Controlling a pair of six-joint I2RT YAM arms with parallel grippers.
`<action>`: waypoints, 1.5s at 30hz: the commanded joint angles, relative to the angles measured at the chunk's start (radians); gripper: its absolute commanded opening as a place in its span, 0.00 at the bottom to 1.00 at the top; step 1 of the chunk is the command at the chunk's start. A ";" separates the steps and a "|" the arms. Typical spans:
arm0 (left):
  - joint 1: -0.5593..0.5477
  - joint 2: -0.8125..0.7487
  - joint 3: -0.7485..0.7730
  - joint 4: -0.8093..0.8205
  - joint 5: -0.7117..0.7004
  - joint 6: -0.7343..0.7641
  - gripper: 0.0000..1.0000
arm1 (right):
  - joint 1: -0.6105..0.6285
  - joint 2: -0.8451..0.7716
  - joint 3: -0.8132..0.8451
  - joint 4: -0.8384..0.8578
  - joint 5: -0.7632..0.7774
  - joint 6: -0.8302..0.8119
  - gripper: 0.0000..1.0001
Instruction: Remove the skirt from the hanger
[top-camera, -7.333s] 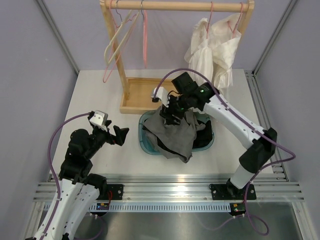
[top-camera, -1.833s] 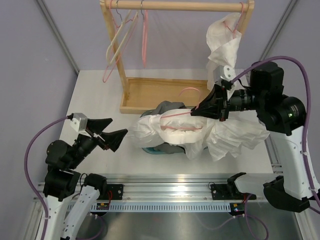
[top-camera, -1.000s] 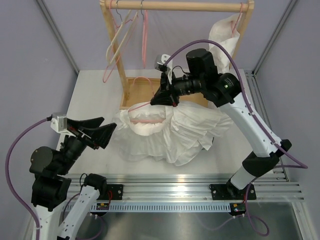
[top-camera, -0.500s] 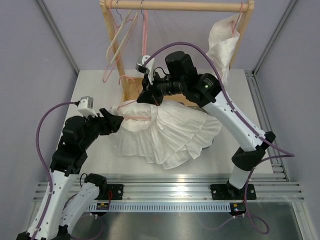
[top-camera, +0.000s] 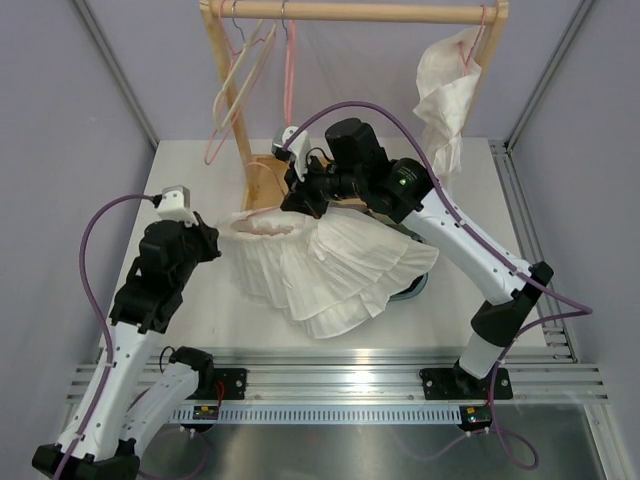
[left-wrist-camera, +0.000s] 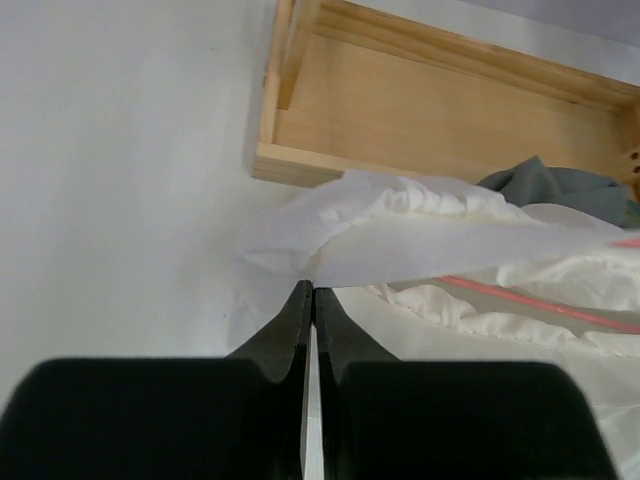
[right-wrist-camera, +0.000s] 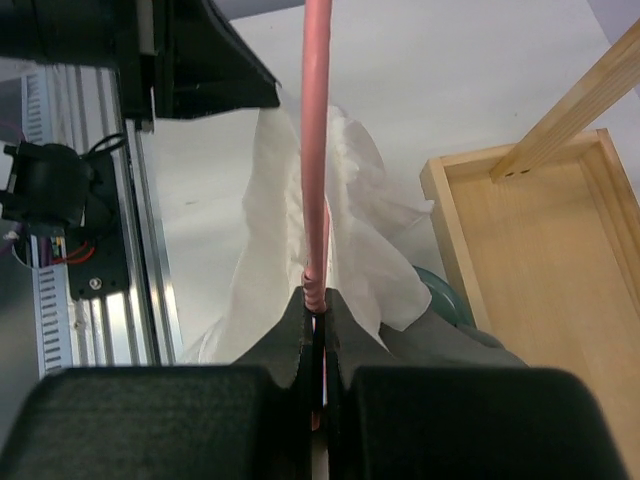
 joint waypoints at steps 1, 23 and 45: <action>0.003 0.022 0.036 0.024 -0.202 0.072 0.01 | -0.002 -0.125 -0.096 0.073 0.024 -0.095 0.00; 0.077 0.012 -0.059 0.067 0.023 0.074 0.07 | -0.171 -0.280 -0.201 0.279 -0.212 0.162 0.00; 0.075 -0.409 -0.074 0.193 0.653 0.757 0.99 | 0.075 0.065 0.116 -0.002 -0.083 -0.109 0.00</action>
